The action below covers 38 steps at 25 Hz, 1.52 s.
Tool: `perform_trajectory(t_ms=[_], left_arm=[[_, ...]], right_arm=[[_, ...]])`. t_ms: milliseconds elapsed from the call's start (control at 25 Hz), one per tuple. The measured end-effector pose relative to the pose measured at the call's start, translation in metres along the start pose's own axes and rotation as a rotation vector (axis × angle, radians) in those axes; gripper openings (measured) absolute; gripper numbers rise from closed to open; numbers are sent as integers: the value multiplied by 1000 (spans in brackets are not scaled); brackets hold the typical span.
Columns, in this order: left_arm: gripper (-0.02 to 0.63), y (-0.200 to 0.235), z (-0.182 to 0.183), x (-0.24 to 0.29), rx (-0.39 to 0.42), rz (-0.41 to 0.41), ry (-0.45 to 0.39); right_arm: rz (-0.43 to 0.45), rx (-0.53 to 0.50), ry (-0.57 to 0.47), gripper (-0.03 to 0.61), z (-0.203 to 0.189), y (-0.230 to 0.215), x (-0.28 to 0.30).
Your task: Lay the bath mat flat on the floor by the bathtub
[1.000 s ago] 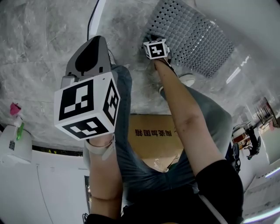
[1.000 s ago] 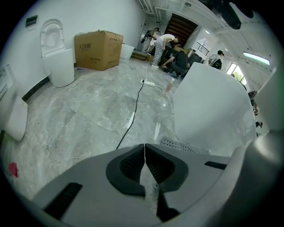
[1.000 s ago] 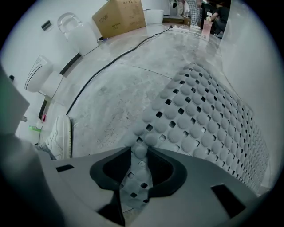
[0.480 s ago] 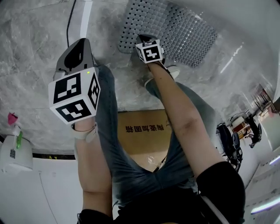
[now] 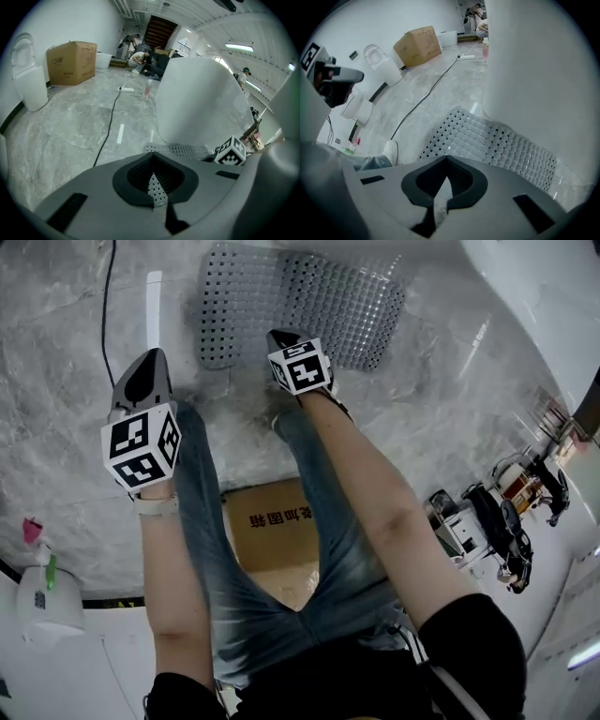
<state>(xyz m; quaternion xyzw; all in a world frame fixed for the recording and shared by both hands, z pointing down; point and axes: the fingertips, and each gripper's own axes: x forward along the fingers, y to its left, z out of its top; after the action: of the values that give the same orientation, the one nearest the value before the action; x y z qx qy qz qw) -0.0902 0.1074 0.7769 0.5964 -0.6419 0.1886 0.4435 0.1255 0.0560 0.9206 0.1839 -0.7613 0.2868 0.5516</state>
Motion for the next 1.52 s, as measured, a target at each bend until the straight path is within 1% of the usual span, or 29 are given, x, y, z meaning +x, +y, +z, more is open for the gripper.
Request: perform_trajectory(t_ms=[80, 200, 280, 360, 520, 720, 840, 960, 1080, 1200, 1520], left_arm=[[18, -22, -5, -1, 36, -18, 25], [18, -52, -9, -11, 49, -54, 51], [18, -72, -12, -22, 101, -88, 78], [18, -88, -10, -36, 161, -114, 101], [18, -118, 3, -65, 203, -166, 135], [18, -153, 41, -109, 244, -210, 144], [18, -167, 60, -127, 259, -225, 157], [18, -178, 83, -149, 266, -235, 164], [18, -190, 109, -174, 289, -245, 153], [20, -207, 131, -198, 323, -264, 142], [20, -246, 204, -263, 392, -276, 57]], right_arm=[[3, 7, -30, 25, 6, -5, -26], [-1, 20, -71, 25, 12, -10, -66], [-2, 37, -97, 25, 15, -9, -95], [-1, 55, -122, 25, 18, -7, -124], [4, 117, -182, 25, 27, -2, -181], [16, 167, -259, 25, 43, 16, -263], [25, 202, -282, 25, 49, 24, -297], [29, 238, -332, 25, 63, 31, -337], [37, 262, -393, 25, 81, 38, -376], [46, 265, -433, 25, 93, 45, -412], [37, 241, -536, 25, 136, 54, -512]])
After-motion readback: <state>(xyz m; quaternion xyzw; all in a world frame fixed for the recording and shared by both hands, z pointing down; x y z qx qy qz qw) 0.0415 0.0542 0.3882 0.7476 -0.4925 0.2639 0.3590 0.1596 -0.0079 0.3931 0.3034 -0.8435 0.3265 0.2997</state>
